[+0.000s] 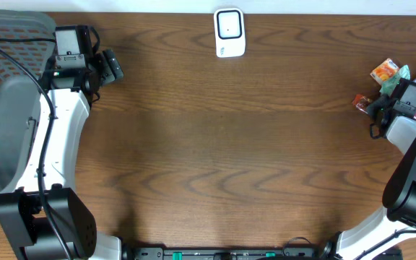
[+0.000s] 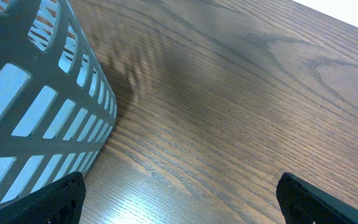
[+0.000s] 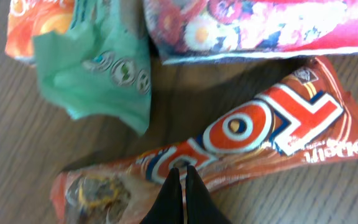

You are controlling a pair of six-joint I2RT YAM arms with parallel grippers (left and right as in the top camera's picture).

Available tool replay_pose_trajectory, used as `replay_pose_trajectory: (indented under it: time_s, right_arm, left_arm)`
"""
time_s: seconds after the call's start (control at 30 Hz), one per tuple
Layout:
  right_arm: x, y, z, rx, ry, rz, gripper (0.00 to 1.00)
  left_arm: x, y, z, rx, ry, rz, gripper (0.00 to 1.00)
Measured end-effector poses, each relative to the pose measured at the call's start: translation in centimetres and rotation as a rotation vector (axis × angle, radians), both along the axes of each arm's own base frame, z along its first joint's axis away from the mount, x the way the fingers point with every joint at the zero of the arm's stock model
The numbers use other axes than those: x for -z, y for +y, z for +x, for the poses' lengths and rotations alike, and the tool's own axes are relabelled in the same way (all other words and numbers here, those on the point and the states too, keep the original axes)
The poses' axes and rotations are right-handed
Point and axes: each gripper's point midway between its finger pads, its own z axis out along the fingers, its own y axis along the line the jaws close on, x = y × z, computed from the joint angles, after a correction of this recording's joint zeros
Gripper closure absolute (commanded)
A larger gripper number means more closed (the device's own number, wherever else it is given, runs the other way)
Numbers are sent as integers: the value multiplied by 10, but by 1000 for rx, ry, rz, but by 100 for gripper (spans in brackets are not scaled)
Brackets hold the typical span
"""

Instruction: Scan the item barcode

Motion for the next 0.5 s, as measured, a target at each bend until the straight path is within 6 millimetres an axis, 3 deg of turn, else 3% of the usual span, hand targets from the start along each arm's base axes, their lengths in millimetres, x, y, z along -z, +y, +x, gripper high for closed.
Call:
replay_pose_trajectory:
  time_s: [0.27, 0.4, 0.5]
  right_arm:
    - [-31, 48, 8, -126, 9, -12, 99]
    - [-21, 62, 0, -153, 77, 1, 99]
    - [-13, 60, -3, -146, 101, -4, 99]
  left_arm:
    - [0, 0, 0, 0, 0, 0, 2]
    - [0, 0, 0, 0, 0, 0, 2]
    - [0, 0, 0, 0, 0, -1, 2]
